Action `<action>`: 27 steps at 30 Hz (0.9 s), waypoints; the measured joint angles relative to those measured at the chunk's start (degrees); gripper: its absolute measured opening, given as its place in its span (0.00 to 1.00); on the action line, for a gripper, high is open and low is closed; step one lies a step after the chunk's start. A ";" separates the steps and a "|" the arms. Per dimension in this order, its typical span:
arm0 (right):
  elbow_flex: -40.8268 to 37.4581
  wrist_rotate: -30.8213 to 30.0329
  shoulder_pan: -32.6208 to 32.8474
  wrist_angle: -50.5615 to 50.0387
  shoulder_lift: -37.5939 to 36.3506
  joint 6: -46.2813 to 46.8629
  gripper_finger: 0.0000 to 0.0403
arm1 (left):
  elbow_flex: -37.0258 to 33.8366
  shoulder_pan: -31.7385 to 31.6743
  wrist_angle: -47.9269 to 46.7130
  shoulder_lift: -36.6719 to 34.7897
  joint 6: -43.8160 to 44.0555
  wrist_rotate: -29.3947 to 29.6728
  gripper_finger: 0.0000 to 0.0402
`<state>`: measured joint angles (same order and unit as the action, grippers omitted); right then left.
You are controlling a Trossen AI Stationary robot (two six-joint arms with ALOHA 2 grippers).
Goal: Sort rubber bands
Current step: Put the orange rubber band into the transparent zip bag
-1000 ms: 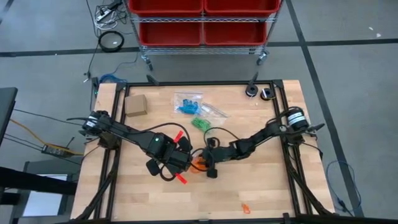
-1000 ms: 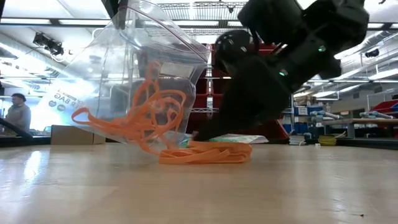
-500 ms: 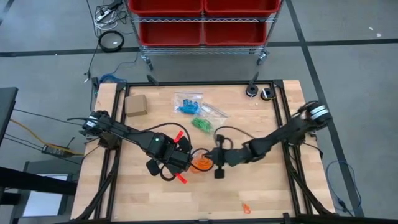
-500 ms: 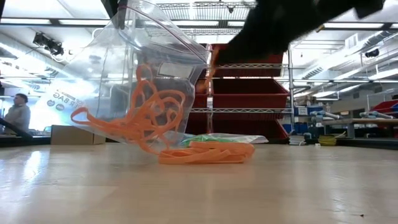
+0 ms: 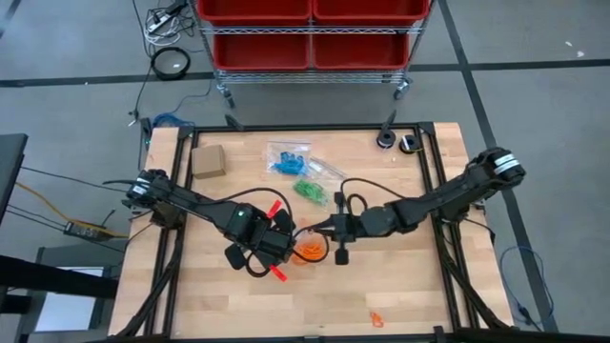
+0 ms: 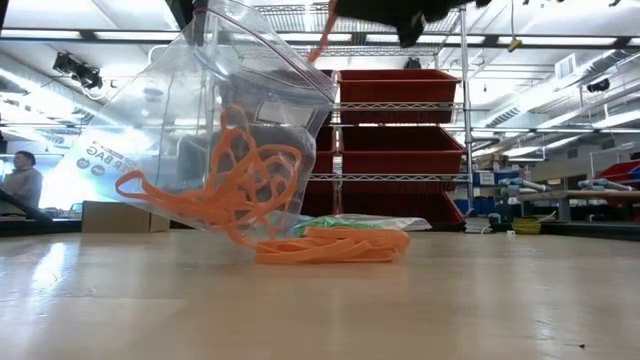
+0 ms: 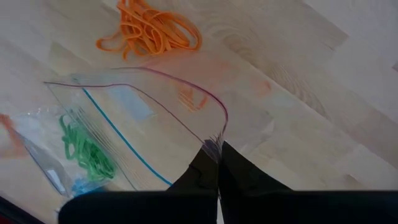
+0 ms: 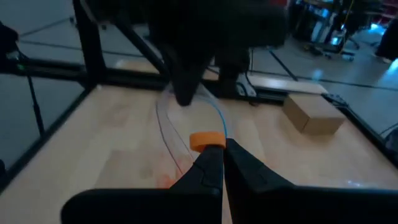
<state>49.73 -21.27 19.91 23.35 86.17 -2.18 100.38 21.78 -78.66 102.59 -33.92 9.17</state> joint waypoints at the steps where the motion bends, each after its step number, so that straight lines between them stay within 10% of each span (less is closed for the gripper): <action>1: -0.02 1.14 -0.46 1.76 1.04 0.00 0.00 | 0.00 0.00 0.11 0.00 -0.06 0.00 0.00; 27: 13.21 21.12 -8.87 -7.31 14.60 7.06 0.03 | 0.00 -0.02 1.00 -0.02 -0.41 -0.15 0.00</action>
<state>62.94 -0.16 11.04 16.04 100.77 4.89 100.38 21.76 -77.66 102.57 -34.33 9.02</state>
